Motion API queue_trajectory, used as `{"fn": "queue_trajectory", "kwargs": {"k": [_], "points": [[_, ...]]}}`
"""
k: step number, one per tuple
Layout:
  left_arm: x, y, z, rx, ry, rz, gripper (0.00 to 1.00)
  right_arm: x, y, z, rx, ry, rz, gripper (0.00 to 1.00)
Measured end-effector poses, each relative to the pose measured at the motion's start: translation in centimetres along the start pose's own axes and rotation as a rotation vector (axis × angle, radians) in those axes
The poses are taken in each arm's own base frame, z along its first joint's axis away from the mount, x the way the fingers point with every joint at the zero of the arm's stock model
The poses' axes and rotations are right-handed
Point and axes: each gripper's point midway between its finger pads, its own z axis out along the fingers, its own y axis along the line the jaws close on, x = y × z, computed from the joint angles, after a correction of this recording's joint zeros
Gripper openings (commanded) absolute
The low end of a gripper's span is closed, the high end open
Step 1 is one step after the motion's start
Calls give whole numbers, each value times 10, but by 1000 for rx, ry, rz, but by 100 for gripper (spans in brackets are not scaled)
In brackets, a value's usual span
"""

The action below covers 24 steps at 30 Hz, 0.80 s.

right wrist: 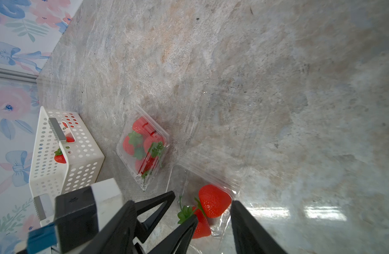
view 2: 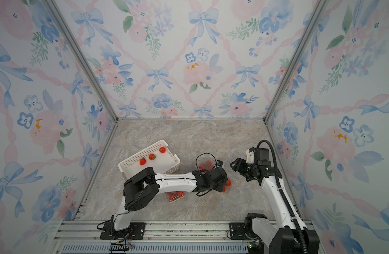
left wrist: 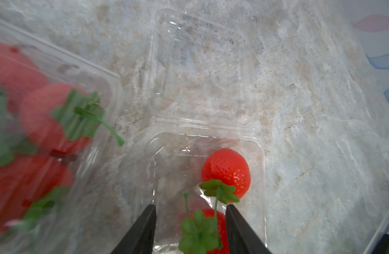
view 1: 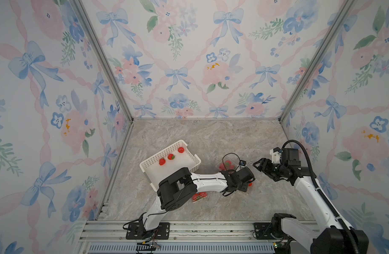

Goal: Pack strawberries into containers
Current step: Place the strawberry in the packing box.

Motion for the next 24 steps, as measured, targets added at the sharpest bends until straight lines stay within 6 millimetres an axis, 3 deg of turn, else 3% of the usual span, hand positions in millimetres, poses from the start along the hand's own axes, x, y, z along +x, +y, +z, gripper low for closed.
{"fn": "queue_trajectory", "kwargs": {"k": [10, 13, 18, 24], "points": [[-42, -13, -48, 7, -149, 24, 55, -6, 3, 0, 1, 4, -47, 70], [-48, -7, -60, -11, -186, 27, 56, -8, 3, 1, 4, 9, -54, 70], [-52, 23, -84, -81, -238, 18, 58, -5, 1, 8, 13, 38, -69, 71], [-71, 87, -122, -192, -327, -60, 64, 0, 13, 13, 5, 63, -131, 71]]}}
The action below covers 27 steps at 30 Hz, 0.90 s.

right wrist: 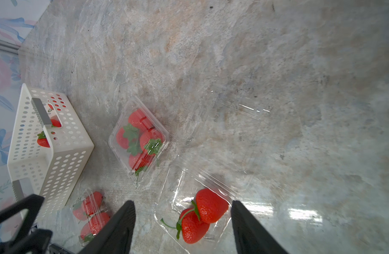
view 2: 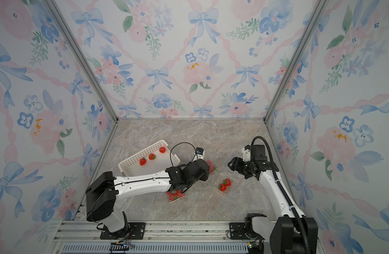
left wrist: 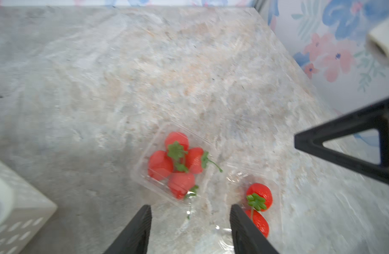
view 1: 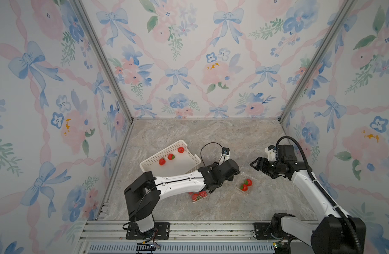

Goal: Pack strawberries into containers
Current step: Place the strawberry in the packing box, then pick up the strawberry from the basket.

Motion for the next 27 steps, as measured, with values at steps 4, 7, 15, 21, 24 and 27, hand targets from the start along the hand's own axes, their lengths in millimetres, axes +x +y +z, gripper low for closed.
{"fn": "queue_trajectory", "kwargs": {"k": [4, 7, 15, 21, 24, 27], "points": [[-12, 55, -6, -82, -29, -73, 66, 1, 12, 5, -13, 21, -48, 71], [-16, 116, -4, -177, -31, -165, 67, 5, 26, 11, -27, 48, -95, 71], [1, 239, 1, -387, 28, -349, 66, 10, 85, 24, -107, 92, -257, 71], [9, 297, 5, -481, 60, -453, 65, 0, 120, 38, -147, 102, -317, 71], [20, 311, 13, -508, 105, -464, 64, -4, 128, 49, -151, 111, -322, 71], [31, 311, 28, -508, 158, -453, 63, -9, 131, 59, -148, 122, -320, 70]]}}
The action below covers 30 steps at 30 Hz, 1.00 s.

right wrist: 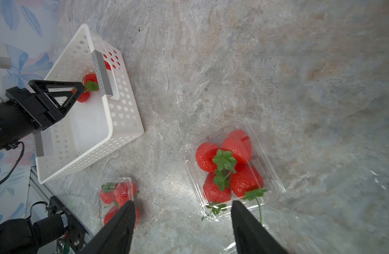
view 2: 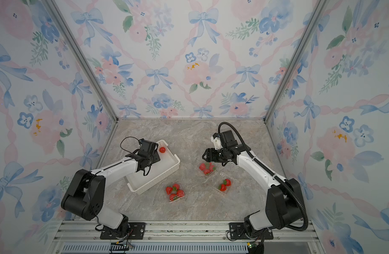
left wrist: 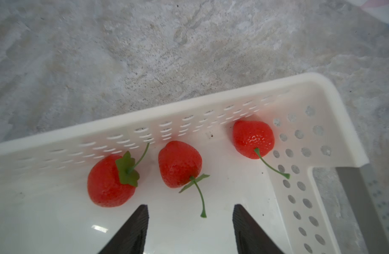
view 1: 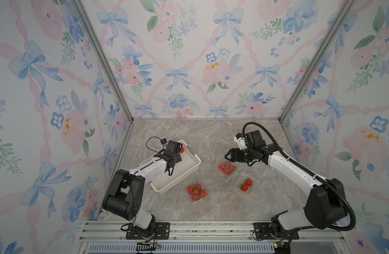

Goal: Pack strawberries into containers
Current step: Pick up the strawberry from the basket.

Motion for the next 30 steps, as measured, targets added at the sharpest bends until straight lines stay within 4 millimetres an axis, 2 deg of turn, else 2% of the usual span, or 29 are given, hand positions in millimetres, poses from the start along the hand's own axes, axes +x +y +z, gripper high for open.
{"fn": "queue_trajectory", "kwargs": {"k": [5, 11, 17, 30], "points": [[5, -2, 15, -9, 38, 8, 63, -5, -2, 10, 2, 14, 9, 70], [-3, 4, 18, -19, 31, -13, 64, -12, -1, 15, -2, 16, 9, 70], [-2, 9, 26, -39, 47, -21, 64, -15, 0, 18, -5, 18, 9, 70], [-13, -2, 38, -35, 45, -6, 63, -21, 1, 20, -9, 17, 9, 70]]}}
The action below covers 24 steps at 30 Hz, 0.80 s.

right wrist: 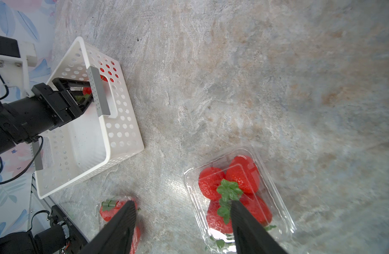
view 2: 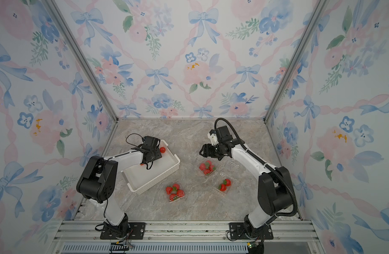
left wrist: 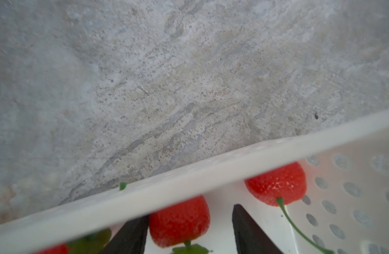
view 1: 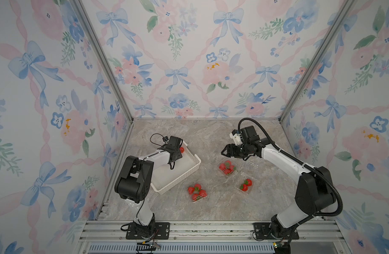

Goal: Pack strawberries into containers
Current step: Pick up the strawberry from the basket.

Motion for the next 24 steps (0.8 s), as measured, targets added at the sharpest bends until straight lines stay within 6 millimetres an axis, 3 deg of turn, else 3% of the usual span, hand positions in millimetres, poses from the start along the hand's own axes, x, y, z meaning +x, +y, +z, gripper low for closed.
{"fn": "queue_trajectory", "kwargs": {"k": [4, 19, 24], "points": [[1, 3, 3, -9, 6, 2, 62, 0, 0, 0, -2, 1, 1, 70], [8, 6, 12, -26, 28, 25, 35, -2, -5, -1, 4, -4, 11, 69], [8, 5, 12, -21, 29, 25, 33, -4, -9, -2, 9, -9, 22, 69]]}}
